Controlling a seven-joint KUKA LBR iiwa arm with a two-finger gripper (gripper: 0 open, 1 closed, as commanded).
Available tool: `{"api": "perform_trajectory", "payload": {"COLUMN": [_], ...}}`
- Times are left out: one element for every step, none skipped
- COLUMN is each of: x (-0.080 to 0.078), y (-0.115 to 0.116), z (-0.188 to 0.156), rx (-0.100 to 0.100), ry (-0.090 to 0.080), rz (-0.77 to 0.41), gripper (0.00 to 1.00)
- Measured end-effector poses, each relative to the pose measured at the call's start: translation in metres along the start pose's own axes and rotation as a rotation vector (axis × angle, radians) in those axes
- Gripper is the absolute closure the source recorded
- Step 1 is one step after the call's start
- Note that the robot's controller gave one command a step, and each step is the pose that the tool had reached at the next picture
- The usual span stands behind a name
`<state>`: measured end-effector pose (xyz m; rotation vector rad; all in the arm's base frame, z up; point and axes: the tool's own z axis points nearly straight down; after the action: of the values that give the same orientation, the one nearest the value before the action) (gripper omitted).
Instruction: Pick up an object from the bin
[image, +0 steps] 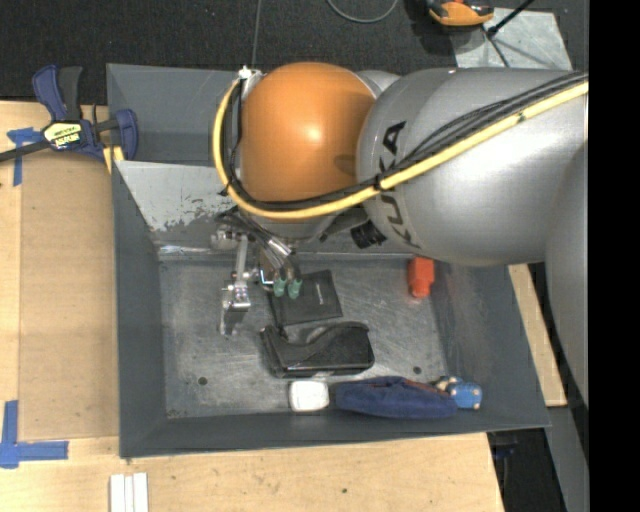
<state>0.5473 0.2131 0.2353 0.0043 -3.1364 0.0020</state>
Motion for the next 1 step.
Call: {"api": "perform_trajectory", "payload": {"x": [0.0041], "y": [-0.1076], "z": [0.1053], "rx": [0.002], "ry": [-0.001], "rz": [-0.164], "gripper": [0.00]}}
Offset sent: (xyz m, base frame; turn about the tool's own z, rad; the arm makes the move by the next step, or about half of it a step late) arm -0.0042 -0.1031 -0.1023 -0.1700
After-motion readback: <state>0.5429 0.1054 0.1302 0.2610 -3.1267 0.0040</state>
